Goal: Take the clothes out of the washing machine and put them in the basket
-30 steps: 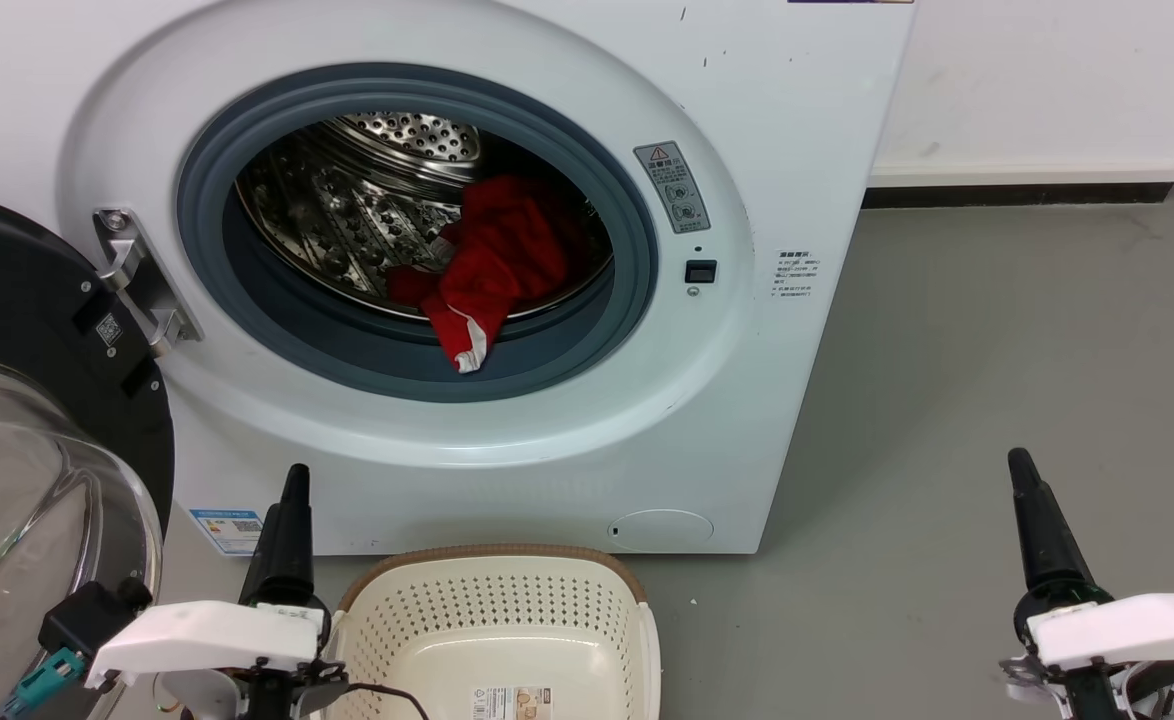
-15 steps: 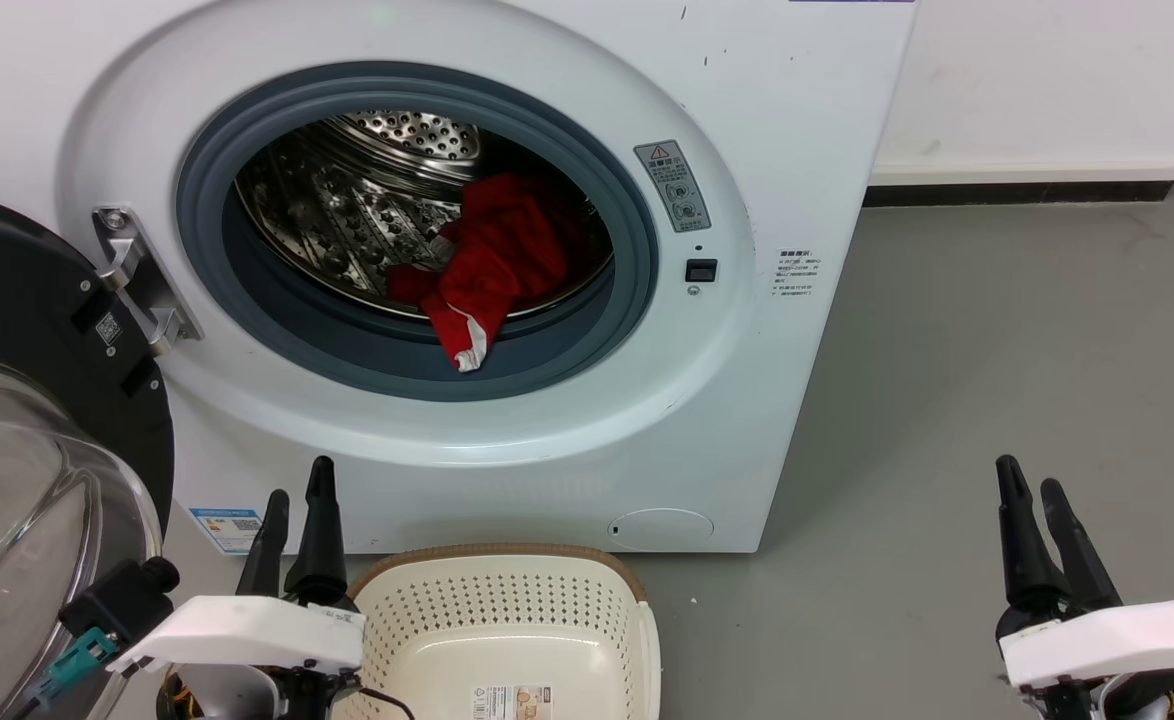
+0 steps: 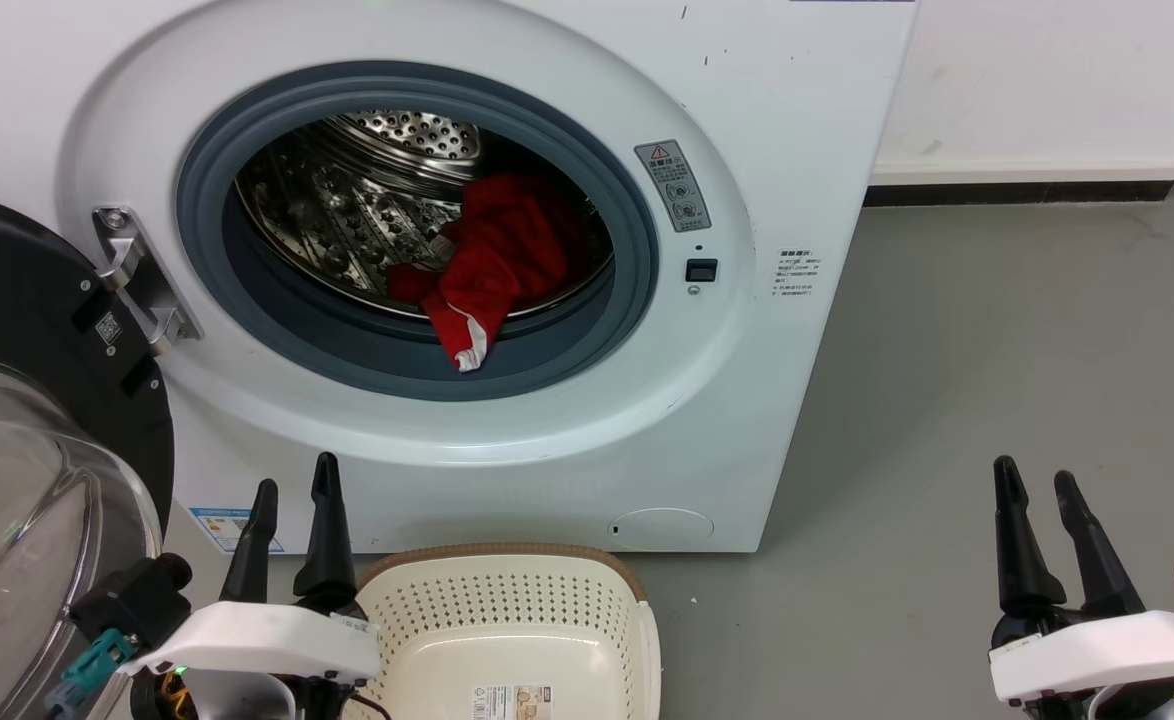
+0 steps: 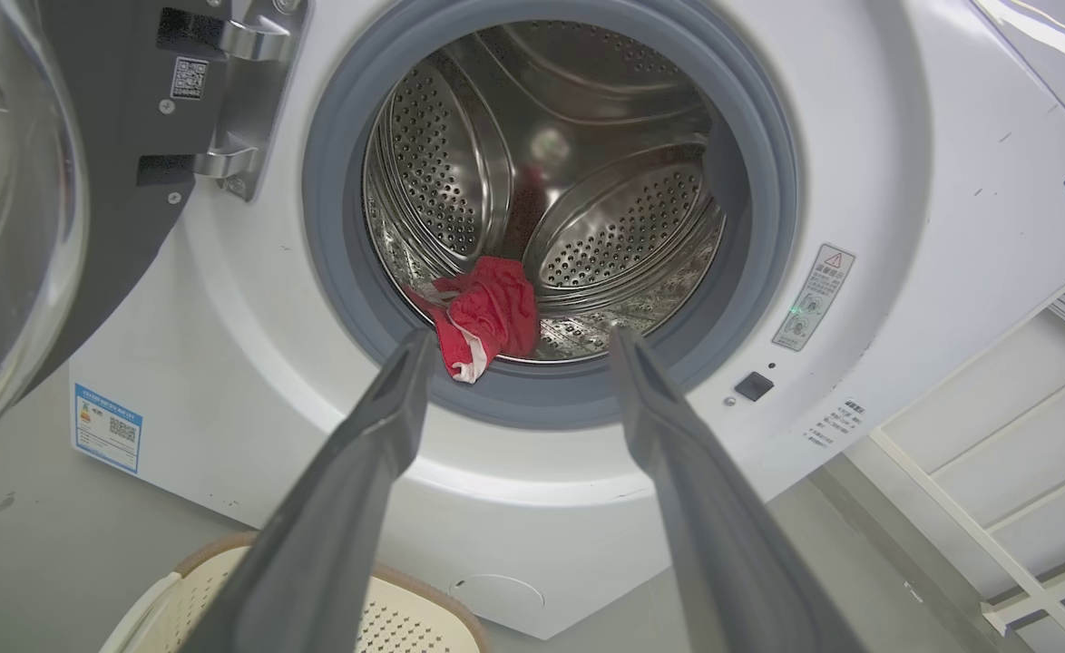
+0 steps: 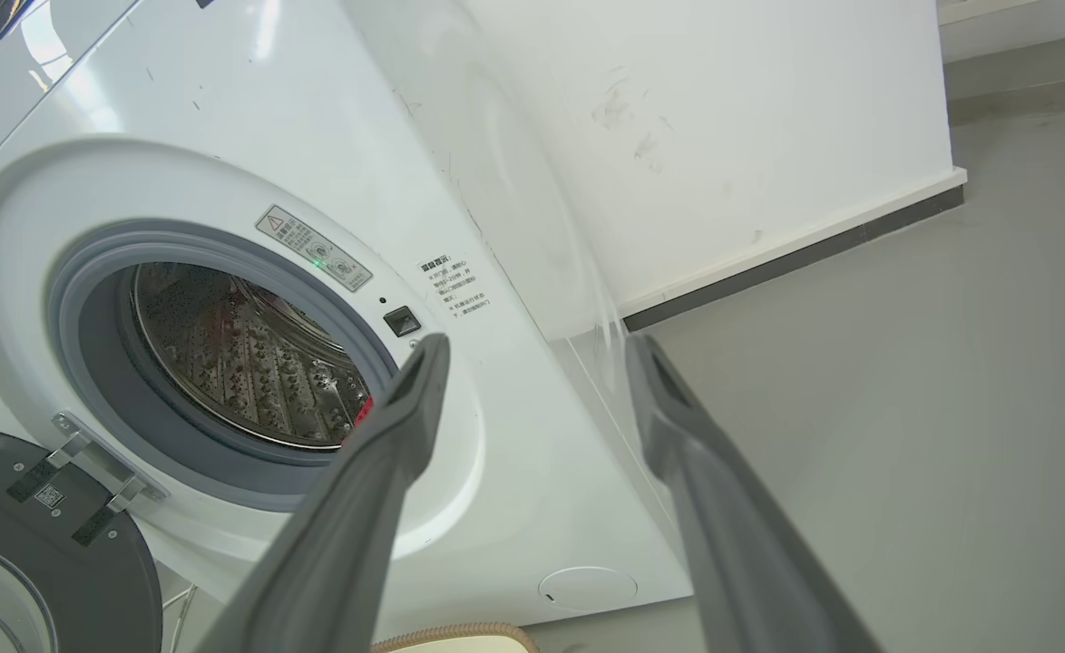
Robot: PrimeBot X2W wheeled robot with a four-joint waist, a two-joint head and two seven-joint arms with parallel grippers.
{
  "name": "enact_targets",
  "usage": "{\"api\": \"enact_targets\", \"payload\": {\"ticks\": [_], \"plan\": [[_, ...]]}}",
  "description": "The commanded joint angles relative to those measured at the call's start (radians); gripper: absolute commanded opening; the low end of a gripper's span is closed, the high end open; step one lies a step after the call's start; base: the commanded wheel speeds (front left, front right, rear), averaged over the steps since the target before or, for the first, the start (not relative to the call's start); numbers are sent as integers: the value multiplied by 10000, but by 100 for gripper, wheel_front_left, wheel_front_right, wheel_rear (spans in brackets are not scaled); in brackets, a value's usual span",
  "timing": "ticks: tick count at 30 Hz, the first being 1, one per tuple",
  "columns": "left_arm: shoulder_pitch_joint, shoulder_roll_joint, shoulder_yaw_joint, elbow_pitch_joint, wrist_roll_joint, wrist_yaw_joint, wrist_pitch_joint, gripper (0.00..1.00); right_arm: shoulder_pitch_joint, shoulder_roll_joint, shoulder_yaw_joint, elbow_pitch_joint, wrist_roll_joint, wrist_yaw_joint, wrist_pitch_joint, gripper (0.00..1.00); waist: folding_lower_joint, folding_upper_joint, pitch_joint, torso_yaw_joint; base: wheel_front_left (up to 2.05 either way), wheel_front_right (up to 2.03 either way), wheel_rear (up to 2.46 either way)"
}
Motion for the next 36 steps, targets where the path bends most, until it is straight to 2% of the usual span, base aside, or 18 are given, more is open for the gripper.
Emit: {"api": "enact_targets", "payload": {"ticks": [1,36], "plan": [[-27,37,-43,-184,257,62,-95,100,32,-39,10,-202,-256,0,-94,100,-1,0,1,2,0,0,0],[513,-238,187,-751,3795,-18,-972,100,584,-42,122,-1106,-3739,0,-971,100,-1,0,82,-6,0,0,0]]}}
